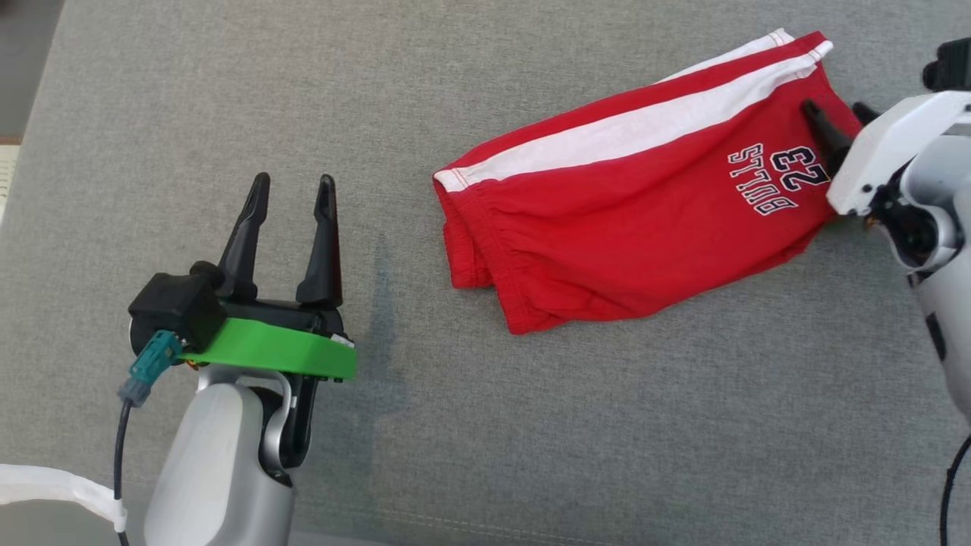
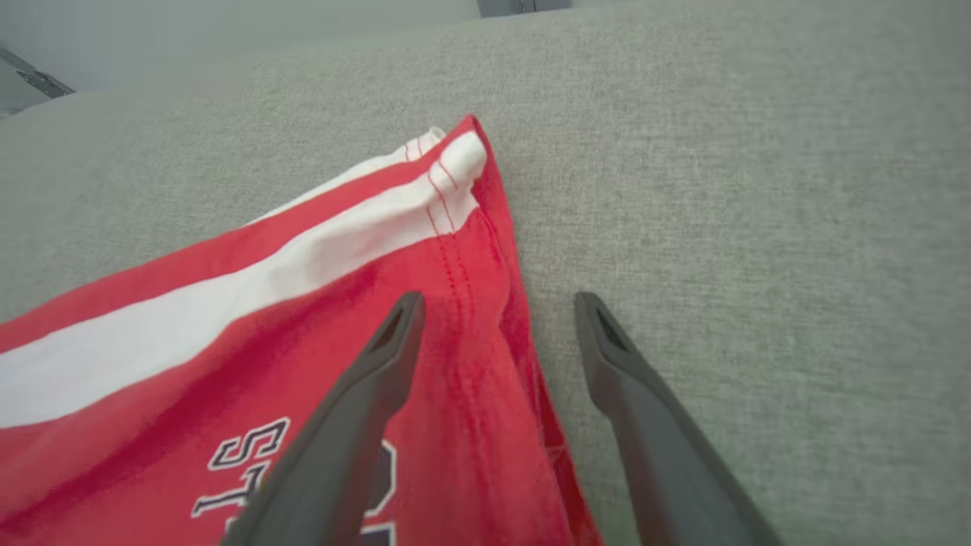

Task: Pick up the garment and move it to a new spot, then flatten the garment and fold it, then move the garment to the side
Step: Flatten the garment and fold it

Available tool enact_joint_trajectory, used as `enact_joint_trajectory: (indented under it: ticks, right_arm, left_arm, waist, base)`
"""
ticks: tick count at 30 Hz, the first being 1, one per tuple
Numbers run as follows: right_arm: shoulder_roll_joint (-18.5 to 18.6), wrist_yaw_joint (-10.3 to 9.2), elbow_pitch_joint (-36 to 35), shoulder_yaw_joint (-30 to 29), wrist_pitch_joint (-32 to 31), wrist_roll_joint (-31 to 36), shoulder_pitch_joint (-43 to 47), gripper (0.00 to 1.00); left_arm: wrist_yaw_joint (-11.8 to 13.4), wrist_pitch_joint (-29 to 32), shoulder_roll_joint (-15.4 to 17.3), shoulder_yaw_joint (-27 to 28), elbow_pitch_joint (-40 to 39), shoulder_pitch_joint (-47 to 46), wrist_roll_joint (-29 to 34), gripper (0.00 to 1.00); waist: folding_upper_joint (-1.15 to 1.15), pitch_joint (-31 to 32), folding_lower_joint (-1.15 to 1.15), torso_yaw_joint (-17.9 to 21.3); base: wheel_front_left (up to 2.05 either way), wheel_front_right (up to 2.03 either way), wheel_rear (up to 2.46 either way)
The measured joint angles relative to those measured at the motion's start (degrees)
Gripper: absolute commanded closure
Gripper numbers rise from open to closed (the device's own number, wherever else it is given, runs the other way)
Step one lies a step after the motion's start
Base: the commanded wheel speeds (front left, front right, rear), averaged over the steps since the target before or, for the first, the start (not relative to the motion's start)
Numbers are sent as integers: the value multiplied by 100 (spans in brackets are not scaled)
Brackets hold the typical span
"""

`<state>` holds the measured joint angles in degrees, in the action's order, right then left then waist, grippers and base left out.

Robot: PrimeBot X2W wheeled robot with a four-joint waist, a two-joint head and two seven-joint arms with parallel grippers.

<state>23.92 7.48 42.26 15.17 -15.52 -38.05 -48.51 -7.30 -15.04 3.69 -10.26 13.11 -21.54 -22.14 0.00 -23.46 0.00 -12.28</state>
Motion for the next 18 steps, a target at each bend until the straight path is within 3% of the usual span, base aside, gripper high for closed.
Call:
enact_joint_trajectory:
  ticks: [9, 10, 11, 12, 13, 18]
  right_arm:
    - [-285, 5, 426, -48, -480, 425, -69, 0]
    - [-300, 4, 439, -43, -533, 461, -69, 13]
    - [-312, 4, 439, -42, -559, 472, -66, 56]
    - [-318, 2, 428, -31, -575, 510, -62, 93]
    - [-313, 2, 414, -20, -571, 567, -55, 100]
    - [-343, 0, 376, -12, -506, 651, -43, 100]
  left_arm:
    - [-1, 0, -48, -67, -56, 69, -21, 0]
    - [-2, 0, -53, -80, -56, 70, -42, 0]
    - [-2, 0, -54, -91, -56, 71, -47, 0]
    - [-2, 0, -54, -100, -56, 73, -52, 0]
    - [-2, 0, -55, -111, -55, 74, -59, 0]
    - [-4, 0, -57, -147, -35, 73, -102, 0]
  waist:
    - [0, 60, 0, -90]
    - [0, 74, 0, -91]
    - [0, 83, 0, -92]
    - [0, 90, 0, -93]
    - [0, 91, 0, -92]
    - [0, 69, 0, -75]
  base:
    - [0, 0, 0]
    - [0, 0, 0]
    - [0, 0, 0]
    - [0, 0, 0]
    - [0, 0, 0]
    - [0, 0, 0]
